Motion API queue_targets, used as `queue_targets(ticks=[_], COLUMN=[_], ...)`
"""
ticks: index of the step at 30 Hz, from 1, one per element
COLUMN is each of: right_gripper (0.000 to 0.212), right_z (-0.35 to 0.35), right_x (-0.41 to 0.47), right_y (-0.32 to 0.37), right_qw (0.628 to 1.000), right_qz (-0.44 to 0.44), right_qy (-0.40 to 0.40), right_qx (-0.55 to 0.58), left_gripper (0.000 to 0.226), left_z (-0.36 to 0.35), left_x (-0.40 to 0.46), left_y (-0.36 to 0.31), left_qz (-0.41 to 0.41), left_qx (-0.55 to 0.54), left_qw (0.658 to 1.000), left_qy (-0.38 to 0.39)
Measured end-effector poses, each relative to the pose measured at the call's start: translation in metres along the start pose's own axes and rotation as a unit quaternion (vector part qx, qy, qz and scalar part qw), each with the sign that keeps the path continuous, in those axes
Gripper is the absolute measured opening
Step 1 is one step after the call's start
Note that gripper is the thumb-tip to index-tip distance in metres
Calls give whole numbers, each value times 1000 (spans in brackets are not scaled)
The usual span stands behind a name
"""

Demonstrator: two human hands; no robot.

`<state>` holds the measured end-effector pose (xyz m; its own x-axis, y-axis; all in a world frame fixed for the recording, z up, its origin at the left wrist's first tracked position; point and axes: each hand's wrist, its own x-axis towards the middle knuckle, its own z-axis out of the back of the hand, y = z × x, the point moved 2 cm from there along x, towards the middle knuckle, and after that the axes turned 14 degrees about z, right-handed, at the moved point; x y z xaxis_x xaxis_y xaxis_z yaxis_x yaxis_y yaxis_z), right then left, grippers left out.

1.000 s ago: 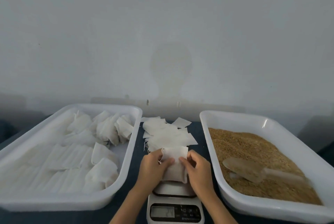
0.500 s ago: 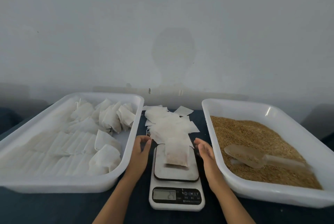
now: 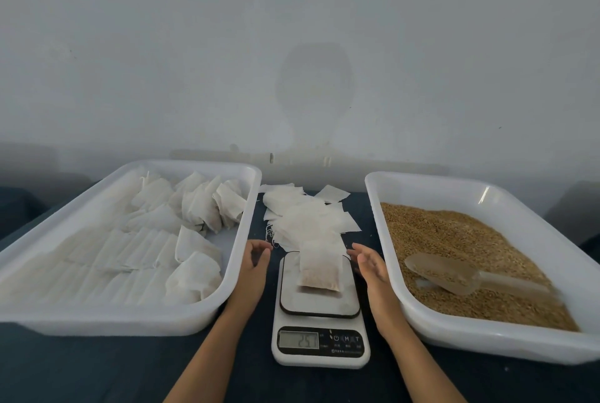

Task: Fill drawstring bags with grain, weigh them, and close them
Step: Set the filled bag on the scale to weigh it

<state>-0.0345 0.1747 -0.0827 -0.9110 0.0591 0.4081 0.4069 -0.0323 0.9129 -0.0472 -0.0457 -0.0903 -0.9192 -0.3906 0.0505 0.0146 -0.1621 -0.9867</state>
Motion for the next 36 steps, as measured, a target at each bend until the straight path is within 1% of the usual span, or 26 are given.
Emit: queue_targets(ticks=[8,12,15,17,18,21,22,24,26,28,30,32,34,36], right_gripper=[29,29,28,26,25,20,20,24,31,33,32,31,31,29], right_z=[-2,-3,-7,-12,-14,-19,-21,-25,-31,-38,-49,-64,-83,-105], right_x=[-1,1,8,12,15,21,22,26,29,33,37,43,50,58], right_y=[3,7,11,13,14,19,22,28,38,49,63,80,98,116], right_qw=[1000,999,997,994,993,989,988,988,988,987,985,982,977,973], right_qz=[21,35,48,51,55,66,69,75,89,102,117,144,170,188], right_qy=[20,34,56,74,80,81,77,59,42,47,62,76,94,119], right_qx=[6,-4,-34,-57,-69,-105,-115,-120,-118,-115,-107,-99,-86,-61], left_gripper=[15,16,15,13,19,51,58,67,70,69,59,36,9,10], left_z=[0,-1,-9,-18,-23,-36,-38,-41,-38,-31,-21,-7,12,34], left_x=[-1,-3,-6,-6,-6,-6,-6,-6,-7,-8,-11,-13,-13,-9], left_y=[0,-8,-23,-34,-38,-48,-51,-56,-63,-71,-82,-97,-116,-134], left_qz=[9,-11,-44,-56,-54,-29,-21,-1,20,21,13,-2,-39,-75], left_qx=[6,13,7,35,69,201,230,233,190,183,195,203,235,285], left_qw=[1000,1000,998,994,990,968,960,955,958,963,969,974,970,956], left_qy=[8,13,50,89,109,149,159,186,212,198,155,97,39,-3])
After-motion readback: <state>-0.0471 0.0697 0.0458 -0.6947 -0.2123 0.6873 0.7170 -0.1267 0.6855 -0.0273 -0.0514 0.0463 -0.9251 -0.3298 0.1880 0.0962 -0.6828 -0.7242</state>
